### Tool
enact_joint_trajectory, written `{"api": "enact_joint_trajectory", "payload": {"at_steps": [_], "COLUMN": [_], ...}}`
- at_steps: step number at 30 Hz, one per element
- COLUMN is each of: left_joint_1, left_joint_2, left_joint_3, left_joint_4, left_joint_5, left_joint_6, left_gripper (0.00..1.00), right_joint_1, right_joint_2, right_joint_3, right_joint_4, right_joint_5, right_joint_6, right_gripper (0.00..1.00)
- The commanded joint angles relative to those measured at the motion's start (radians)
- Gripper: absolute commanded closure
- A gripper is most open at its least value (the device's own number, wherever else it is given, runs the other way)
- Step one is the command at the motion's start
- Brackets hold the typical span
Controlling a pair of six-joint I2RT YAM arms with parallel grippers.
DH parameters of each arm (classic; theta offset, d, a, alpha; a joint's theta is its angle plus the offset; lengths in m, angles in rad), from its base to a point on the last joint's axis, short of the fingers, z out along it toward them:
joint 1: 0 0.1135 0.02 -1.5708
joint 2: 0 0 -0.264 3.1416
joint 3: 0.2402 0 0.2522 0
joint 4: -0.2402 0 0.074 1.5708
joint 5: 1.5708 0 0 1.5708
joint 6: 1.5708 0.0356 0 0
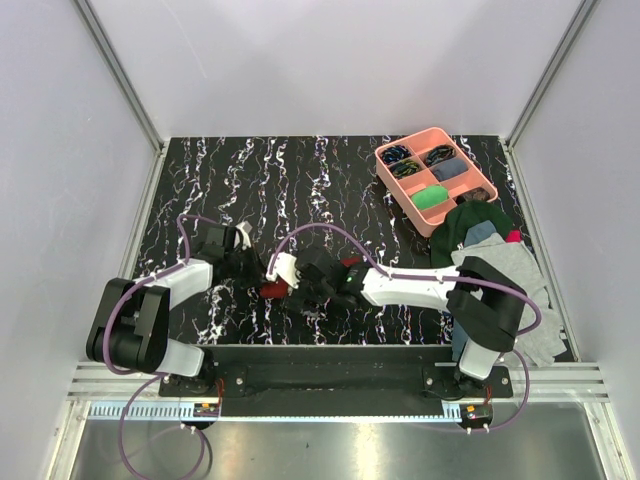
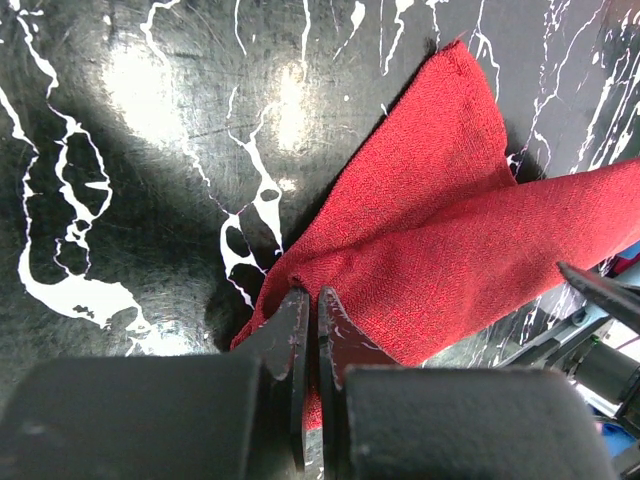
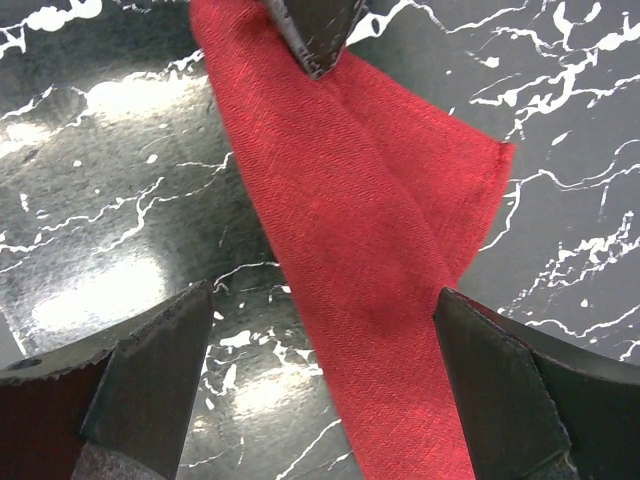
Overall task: Fold the napkin, place the utensils inside, and roll it up
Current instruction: Roll the napkin with the utensil
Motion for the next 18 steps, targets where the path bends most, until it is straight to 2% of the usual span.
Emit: {"api": "enact_joint_trajectory", "payload": {"at_steps": [1,5,6,9,18], "left_joint_1": [-0.018,-0.032,-0.033,-0.044,-0.067], "left_joint_2": [-0.008,-0.022,-0.025,-0.040,-0.063], "left_joint_3": [0.022,0.019,0.022,0.020,0.022], "left_joint_4": [-0.030,-0.032,-0.032,-0.030,-0.035], "left_joint_5": [-0.021,-0.028,-0.030,-0.035,-0.048], "left_joint_6": [0.047,0.052,0.052,0.058,0.067], "left_gripper": [1.00,1.00,1.00,1.00,1.00], "right_joint_1": [-0.032,-0.076,-0.090,-0.164,-0.296], "right_joint_2": [-0.037,-0.034,-0.042,-0.055,0.047], "right_joint_3": [0.044,0.073,0.082,0.123,0.261], "right_joint_4": [0.029,-0.012,-0.021,-0.064,-0.291], "right_joint_5": [0.021,-0.066,-0.167,-0.336,-0.597], "right_joint_6": [-0.016,-0.027,-0.024,0.008,-0.004], "right_gripper": [0.00,0.00,0.00,0.00,0.00]}}
